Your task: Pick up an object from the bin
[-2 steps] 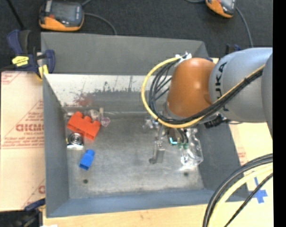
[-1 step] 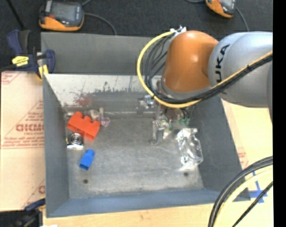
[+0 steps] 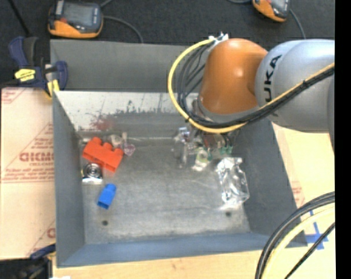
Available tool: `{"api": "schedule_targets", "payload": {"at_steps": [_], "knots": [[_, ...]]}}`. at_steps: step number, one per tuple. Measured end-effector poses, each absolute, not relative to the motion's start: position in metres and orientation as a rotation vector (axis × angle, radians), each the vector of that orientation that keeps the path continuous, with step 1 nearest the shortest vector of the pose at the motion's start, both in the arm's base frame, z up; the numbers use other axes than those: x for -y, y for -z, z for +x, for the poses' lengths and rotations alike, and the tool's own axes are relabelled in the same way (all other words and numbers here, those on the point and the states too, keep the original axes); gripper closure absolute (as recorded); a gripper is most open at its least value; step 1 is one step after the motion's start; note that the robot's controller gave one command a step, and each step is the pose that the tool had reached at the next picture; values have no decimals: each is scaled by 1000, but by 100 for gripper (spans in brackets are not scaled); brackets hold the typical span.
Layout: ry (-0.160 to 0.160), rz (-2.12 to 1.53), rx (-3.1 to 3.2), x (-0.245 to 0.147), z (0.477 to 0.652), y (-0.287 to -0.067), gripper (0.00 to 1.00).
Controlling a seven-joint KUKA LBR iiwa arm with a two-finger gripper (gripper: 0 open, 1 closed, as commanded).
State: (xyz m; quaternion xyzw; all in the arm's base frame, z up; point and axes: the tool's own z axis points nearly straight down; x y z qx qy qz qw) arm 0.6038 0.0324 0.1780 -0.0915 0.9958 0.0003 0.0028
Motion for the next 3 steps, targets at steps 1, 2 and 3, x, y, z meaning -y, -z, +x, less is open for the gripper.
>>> {"api": "schedule_targets", "payload": {"at_steps": [1,2,3], "knots": [[0,-924,-3005,-20,546,-143,100],[0,-920,-3001,-20,547,-144,0],[6,-1126,-2925,11,510,-222,0]]}}
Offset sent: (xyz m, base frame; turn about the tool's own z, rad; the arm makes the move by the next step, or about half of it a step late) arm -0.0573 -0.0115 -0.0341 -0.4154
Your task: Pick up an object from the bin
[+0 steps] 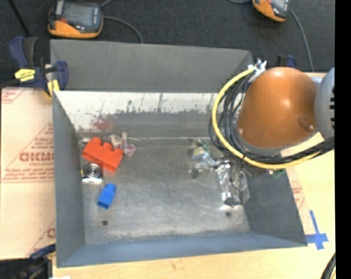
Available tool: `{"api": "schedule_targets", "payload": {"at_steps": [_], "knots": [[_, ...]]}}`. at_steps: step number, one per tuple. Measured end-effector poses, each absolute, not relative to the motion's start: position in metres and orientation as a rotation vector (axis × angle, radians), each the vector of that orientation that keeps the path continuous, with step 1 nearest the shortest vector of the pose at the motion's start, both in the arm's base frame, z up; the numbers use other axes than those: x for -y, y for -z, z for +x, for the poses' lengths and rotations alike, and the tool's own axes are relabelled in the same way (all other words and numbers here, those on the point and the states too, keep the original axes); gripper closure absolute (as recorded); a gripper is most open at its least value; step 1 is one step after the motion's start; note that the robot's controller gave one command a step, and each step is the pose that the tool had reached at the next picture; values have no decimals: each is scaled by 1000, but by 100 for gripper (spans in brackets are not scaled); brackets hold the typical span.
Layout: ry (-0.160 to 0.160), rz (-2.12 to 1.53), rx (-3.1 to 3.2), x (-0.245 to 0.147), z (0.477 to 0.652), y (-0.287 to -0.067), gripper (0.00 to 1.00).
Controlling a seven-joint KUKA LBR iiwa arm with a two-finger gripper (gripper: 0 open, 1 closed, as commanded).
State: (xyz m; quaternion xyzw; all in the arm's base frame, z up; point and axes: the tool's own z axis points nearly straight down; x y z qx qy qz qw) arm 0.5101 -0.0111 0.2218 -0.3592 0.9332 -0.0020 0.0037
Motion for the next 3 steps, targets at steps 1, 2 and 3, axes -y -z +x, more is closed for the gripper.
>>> {"api": "schedule_targets", "payload": {"at_steps": [1,2,3], "knots": [[-1,-1239,-2892,118,489,-121,0],[-24,-1815,-2555,152,536,-76,0],[-25,-1811,-2555,150,537,-79,100]]}}
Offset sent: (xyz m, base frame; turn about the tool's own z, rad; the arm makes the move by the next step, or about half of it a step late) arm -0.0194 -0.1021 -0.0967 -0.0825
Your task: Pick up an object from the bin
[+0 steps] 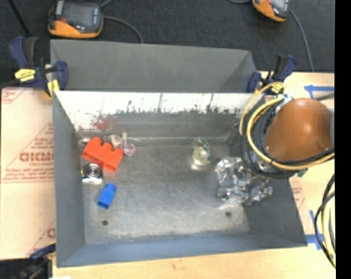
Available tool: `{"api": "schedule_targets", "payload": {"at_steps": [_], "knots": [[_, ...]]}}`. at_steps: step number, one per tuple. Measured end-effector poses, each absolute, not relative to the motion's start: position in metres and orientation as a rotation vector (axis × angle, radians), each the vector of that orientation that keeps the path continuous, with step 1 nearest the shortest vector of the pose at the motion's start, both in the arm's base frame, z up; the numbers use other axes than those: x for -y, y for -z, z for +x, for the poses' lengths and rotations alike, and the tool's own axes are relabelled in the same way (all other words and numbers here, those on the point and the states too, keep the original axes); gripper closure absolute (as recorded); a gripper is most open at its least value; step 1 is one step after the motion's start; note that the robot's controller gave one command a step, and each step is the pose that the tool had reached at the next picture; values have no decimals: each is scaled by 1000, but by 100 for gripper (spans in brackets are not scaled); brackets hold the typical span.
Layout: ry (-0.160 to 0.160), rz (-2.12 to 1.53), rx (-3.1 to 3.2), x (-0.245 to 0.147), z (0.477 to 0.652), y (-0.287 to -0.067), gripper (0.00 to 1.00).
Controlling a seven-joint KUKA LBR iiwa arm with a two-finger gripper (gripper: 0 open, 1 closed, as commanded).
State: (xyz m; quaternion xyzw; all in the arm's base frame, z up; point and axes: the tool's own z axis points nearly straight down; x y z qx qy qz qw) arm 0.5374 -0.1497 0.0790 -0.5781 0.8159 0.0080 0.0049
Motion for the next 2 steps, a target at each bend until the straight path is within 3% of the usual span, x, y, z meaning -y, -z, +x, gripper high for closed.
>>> {"api": "schedule_targets", "payload": {"at_steps": [1,2], "knots": [[0,-1799,-2568,139,563,-111,100],[10,-1813,-2556,112,609,-254,100]]}}
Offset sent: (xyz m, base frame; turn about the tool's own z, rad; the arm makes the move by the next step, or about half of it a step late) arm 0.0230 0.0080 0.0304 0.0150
